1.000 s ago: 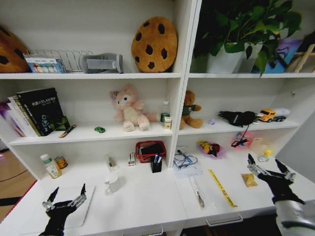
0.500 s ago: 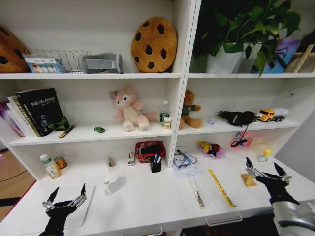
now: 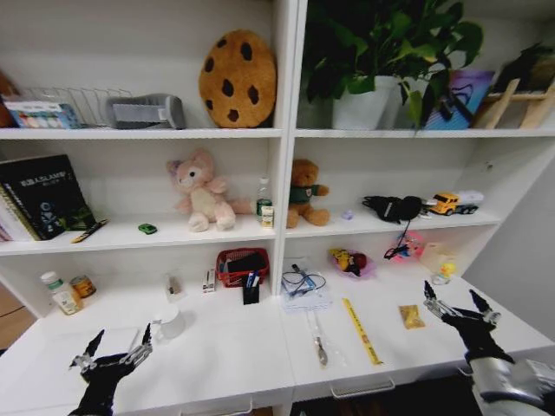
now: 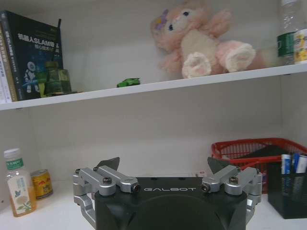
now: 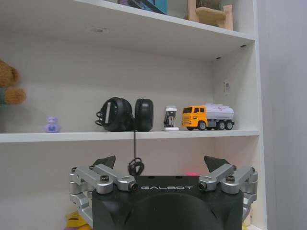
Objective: Organize the objects on the table.
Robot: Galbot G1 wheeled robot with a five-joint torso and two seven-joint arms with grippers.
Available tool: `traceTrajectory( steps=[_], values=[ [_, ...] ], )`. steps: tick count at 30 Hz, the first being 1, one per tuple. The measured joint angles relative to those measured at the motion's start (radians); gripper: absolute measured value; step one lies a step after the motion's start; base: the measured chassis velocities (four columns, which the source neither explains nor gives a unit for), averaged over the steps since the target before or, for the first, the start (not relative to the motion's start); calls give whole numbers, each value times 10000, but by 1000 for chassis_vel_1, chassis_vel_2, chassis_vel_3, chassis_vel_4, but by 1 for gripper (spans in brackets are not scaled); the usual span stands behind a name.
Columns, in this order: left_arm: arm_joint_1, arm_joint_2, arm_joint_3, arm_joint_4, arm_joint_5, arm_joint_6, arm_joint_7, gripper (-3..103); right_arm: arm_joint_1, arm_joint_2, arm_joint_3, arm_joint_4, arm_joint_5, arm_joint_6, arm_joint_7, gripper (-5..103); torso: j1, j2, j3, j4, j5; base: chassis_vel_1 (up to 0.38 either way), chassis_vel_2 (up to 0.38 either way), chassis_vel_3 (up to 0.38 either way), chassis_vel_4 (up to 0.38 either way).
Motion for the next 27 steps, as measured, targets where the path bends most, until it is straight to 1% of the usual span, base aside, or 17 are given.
traceTrajectory(
  steps=[2,3,6,7,8,9,10,11,12,13,14,15,16,19,22,23,27],
  values=[
    [0,0,-1,0,0,0,0,100,55,1,-46,-111,-104,72,-124,100,0,0,0,-3,-4,-313,-278,301,305],
    [0,-1,-2,-1,0,0,-6,100,160,25,-136,-290,-220,197,-336,100,-3,1,-1,7,5,-330,-315,337,317],
    [0,-1,0,0,0,0,0,100,221,44,-232,-423,-288,264,-452,100,0,-1,2,0,2,-331,-315,330,362],
    [0,-1,0,-1,0,0,1,100,300,48,-315,-539,-368,339,-664,100,3,-1,2,-1,7,-342,-335,326,349],
    [0,-1,1,0,-1,0,2,100,368,38,-372,-685,-499,379,-938,100,-1,0,0,-2,-7,-334,-319,334,264],
    [0,-3,2,-1,0,0,2,100,458,-20,-448,-864,-630,383,-1354,100,-2,0,0,3,7,-334,-249,272,264],
    [0,-3,2,-1,0,0,2,100,458,-20,-448,-864,-630,383,-1354,100,-2,0,0,3,7,-334,-249,272,264],
    [0,-2,3,-2,-1,0,4,100,537,-89,-551,-1030,-748,319,-1715,100,1,-1,2,-4,15,-187,-249,188,136],
    [0,-2,3,-1,-1,0,5,100,629,-173,-666,-1155,-848,197,-2000,100,3,-3,3,-3,4,-59,-218,188,20],
    [0,-2,3,-1,-1,0,5,100,629,-173,-666,-1155,-848,197,-2000,100,3,-3,3,-3,4,-59,-218,188,20],
    [-1,-3,3,-1,-1,0,5,100,745,-295,-808,-1308,-937,35,-2367,100,0,-1,0,-1,-2,-15,-79,133,20],
    [0,-2,3,-1,0,0,4,100,875,-416,-976,-1486,-1027,-151,-2779,100,-1,0,1,8,5,-15,-5,34,56],
    [0,-2,3,-1,0,0,4,100,875,-416,-976,-1486,-1027,-151,-2779,100,-1,0,1,8,5,-15,-5,34,56],
    [0,1,-1,-1,-1,0,-1,100,1250,-641,-1484,-2089,-1275,-560,-3514,100,-2,1,-1,1,-8,59,42,-24,-22],
    [0,2,-3,-1,0,0,-1,100,1701,-701,-2118,-2532,-1473,-813,-3548,100,-1,0,0,-2,0,69,75,-94,-83],
    [0,2,-3,0,0,0,-2,100,1943,-694,-2468,-2715,-1522,-1019,-3382,100,0,0,0,-2,-7,30,55,-42,-56],
    [0,2,-3,0,0,0,-3,100,2388,-603,-3038,-3006,-1575,-1232,-3083,100,0,0,0,-1,0,11,33,-21,-19]
  ],
)
